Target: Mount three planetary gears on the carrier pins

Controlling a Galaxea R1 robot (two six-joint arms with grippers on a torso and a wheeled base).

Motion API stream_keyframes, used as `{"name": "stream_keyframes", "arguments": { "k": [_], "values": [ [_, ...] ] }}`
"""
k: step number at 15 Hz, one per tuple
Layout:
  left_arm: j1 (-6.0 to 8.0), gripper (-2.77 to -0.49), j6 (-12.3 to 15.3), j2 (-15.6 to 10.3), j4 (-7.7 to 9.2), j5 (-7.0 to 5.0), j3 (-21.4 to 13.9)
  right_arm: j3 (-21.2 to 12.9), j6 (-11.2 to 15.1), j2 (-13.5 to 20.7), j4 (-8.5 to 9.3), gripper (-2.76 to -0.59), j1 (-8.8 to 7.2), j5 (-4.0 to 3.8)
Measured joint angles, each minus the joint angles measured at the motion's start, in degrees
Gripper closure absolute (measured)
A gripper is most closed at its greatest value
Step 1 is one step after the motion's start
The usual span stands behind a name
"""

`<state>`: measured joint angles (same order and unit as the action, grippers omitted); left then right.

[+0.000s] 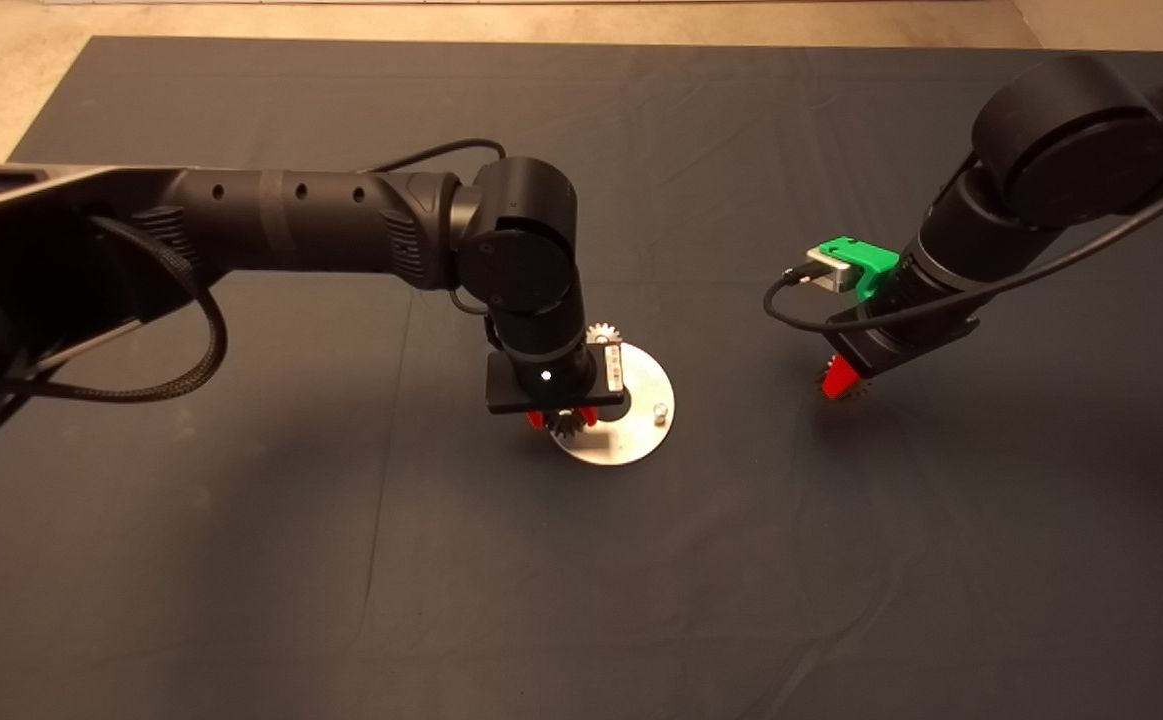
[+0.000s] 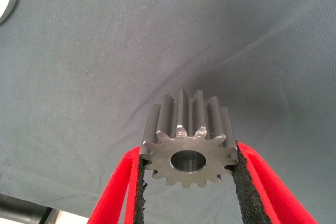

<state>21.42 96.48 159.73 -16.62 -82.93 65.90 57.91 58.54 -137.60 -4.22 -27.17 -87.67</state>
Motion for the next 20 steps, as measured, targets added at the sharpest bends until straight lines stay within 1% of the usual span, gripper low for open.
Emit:
{"name": "stream_keyframes", "arguments": {
  "k": [3, 7, 9, 10, 11, 14, 17, 20],
  "values": [
    [0.00, -0.82, -0.01, 0.10, -0.01, -0.04, 0.02, 0.00, 0.00, 0.00, 0.00, -0.97, 0.00, 0.00],
    [0.00, -0.82, -0.09, 1.73, 0.00, 0.00, 0.28, -0.09, 0.01, 0.00, 0.04, -0.97, -0.02, 0.00],
    [0.00, -0.82, -0.11, 1.68, -0.02, -0.17, 0.35, -0.09, 0.00, 0.02, 0.04, -0.97, 0.00, -0.02],
    [0.00, -0.82, -0.11, 1.68, -0.02, -0.41, 0.35, -0.11, 0.02, 0.00, 0.06, -0.97, -0.01, 0.00],
    [0.00, -0.82, -0.11, 1.65, -0.02, -0.99, 0.35, -0.11, 0.00, 0.00, 0.06, -0.97, -0.02, 0.07],
    [0.00, -0.82, -0.11, 1.21, -0.13, -1.94, 0.38, -0.11, 0.02, 0.09, 0.10, -0.97, -0.02, -0.02],
    [0.00, -0.82, -0.11, 1.21, -0.13, -3.61, 0.38, -0.11, 0.01, 0.12, 0.11, -0.97, -0.02, 0.00],
    [0.00, -0.82, -0.11, 1.21, -0.16, -3.64, 0.38, -0.11, 0.01, 0.13, 0.11, -0.97, 0.00, 0.00]
  ]
}}
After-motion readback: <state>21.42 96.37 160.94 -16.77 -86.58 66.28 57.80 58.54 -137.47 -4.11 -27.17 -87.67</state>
